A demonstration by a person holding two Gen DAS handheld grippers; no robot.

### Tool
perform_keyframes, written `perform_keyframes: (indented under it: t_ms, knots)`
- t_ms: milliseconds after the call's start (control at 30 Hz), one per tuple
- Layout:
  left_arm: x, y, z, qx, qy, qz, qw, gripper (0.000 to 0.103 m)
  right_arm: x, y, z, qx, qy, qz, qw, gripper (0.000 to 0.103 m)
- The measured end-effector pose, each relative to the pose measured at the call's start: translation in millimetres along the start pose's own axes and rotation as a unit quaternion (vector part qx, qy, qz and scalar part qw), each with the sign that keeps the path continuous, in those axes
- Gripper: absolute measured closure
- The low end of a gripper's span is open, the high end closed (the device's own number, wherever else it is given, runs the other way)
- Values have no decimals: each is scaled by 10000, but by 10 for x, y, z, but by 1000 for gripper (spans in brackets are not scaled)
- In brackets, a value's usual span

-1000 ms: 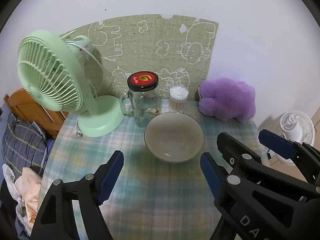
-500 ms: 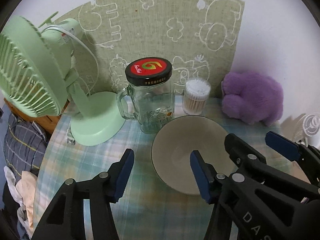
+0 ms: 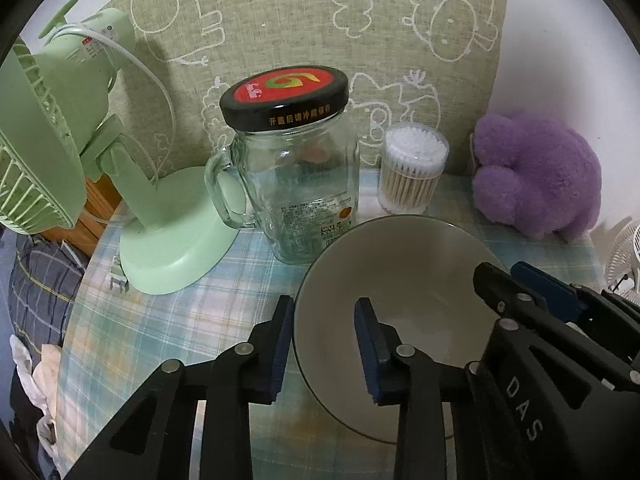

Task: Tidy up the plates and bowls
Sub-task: 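Grasp the rim of the white floral bowl with both grippers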

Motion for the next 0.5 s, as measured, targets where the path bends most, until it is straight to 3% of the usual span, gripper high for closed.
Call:
perform_keyframes:
  t_ms: [200,267,500]
  knots:
    - [-16,109,-12,171,124,104,9997,81,-13,128,21,-5,-29,62,10000,80]
    - [-15,110,-25,207,162,60,9996,81,-27,168,18,-43,-17,98,9999,84]
    - [-41,91,-24,205,206,175,9994,81,-24,145,-6,-45,-28,169,9998,85]
Point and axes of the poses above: each gripper's, at about its wrist camera, not at the fingertips, and y roughly the way its jaws point, z to its left, x to its top, the point moved 3 cm from there along y, roughly the way its jaws point, and after that the axes turned 4 degrees about y, right-handed, at the moved point
